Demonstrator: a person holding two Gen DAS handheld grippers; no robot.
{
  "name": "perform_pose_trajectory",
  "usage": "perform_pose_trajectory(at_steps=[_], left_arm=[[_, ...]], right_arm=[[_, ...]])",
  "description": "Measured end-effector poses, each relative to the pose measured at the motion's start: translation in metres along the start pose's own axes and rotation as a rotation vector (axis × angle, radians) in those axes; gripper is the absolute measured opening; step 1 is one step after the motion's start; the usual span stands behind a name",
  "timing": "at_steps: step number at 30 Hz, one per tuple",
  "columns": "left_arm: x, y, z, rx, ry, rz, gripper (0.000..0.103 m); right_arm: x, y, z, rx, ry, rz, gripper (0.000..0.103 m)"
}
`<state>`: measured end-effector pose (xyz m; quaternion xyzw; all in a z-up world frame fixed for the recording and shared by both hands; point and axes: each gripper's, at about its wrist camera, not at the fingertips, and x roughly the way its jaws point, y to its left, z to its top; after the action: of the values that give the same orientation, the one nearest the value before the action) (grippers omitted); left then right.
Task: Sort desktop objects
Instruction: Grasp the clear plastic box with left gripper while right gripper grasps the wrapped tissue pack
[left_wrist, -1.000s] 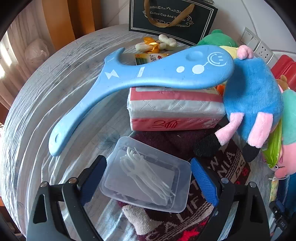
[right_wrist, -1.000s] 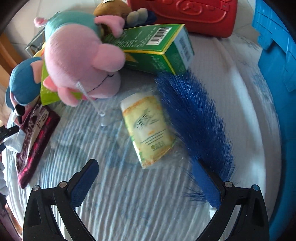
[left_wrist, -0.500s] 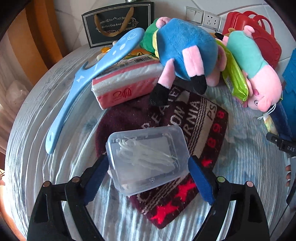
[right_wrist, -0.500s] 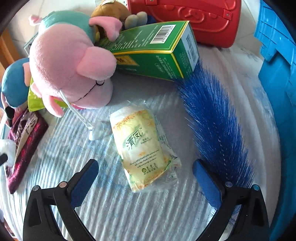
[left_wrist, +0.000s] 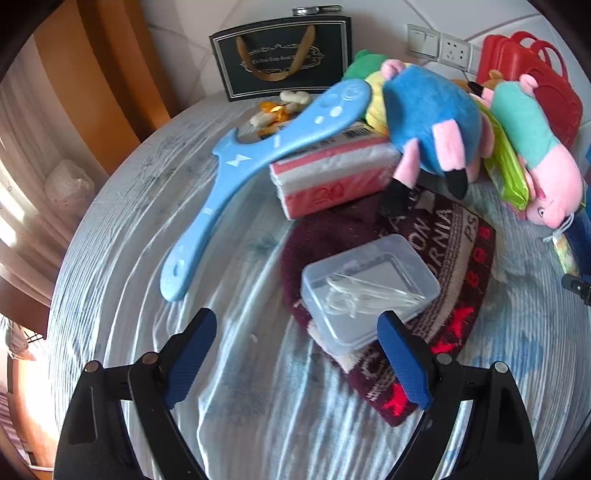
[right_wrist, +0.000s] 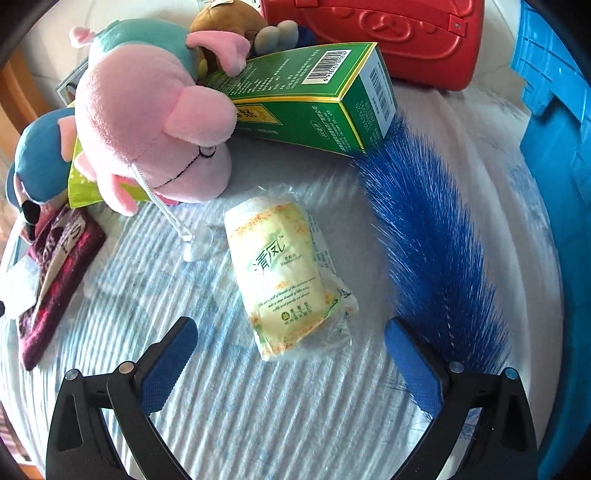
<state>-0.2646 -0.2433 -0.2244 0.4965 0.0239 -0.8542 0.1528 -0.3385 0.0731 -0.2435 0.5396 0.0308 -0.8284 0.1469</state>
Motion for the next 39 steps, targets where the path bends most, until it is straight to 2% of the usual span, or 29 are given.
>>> perform_pose_trajectory(at_steps=[3,5,6,7,10,12,17,22,25,28,30,33,35,36,37,39], left_arm=[[0.003,0.019,0.016,-0.054,-0.044,-0.001,0.09],[0.009,0.027,0.031,-0.092,-0.064,-0.013,0.09],[0.016,0.031,0.038,-0.115,-0.065,-0.007,0.09],[0.026,0.034,0.044,-0.134,-0.053,0.007,0.09],[0.057,0.033,0.051,-0.134,0.063,0.04,0.088],[0.058,0.021,0.038,-0.099,0.1,0.004,0.086],[0.026,-0.006,-0.001,-0.027,0.129,-0.115,0.086],[-0.019,-0.034,-0.01,0.061,0.058,-0.218,0.086],[-0.021,-0.059,-0.011,0.123,0.071,-0.221,0.086],[-0.009,-0.078,-0.017,0.131,0.133,-0.254,0.086],[0.0,-0.091,-0.023,0.145,0.161,-0.243,0.086],[0.017,-0.105,-0.027,0.151,0.191,-0.18,0.086],[0.025,-0.108,-0.027,0.13,0.199,-0.166,0.08],[0.028,-0.108,-0.027,0.122,0.199,-0.161,0.07],[0.03,-0.109,-0.026,0.12,0.199,-0.149,0.064],[0.03,-0.11,-0.024,0.126,0.184,-0.132,0.06]], right_arm=[[-0.004,0.001,0.0,0.0,0.004,0.013,0.099],[-0.007,0.003,0.0,0.002,0.0,0.022,0.093],[-0.008,0.003,0.001,0.003,-0.002,0.024,0.086],[-0.01,0.004,0.001,0.003,-0.006,0.024,0.077],[-0.014,0.005,0.002,0.008,-0.007,0.042,0.07],[-0.017,0.005,0.001,0.008,-0.002,0.045,0.068],[-0.023,0.006,-0.004,-0.006,0.014,0.06,0.067],[-0.037,0.021,-0.006,-0.071,-0.015,0.071,0.067],[-0.04,0.025,0.0,-0.087,-0.027,0.049,0.068],[-0.039,0.022,0.006,-0.067,-0.02,0.042,0.072],[-0.038,0.021,0.009,-0.069,-0.015,0.021,0.079],[-0.037,0.022,0.012,-0.082,-0.018,0.001,0.089],[-0.034,0.024,0.014,-0.094,-0.02,-0.009,0.09],[-0.032,0.024,0.015,-0.098,-0.019,-0.012,0.09],[-0.03,0.025,0.016,-0.102,-0.018,-0.015,0.09],[-0.025,0.028,0.018,-0.111,-0.014,-0.023,0.09]])
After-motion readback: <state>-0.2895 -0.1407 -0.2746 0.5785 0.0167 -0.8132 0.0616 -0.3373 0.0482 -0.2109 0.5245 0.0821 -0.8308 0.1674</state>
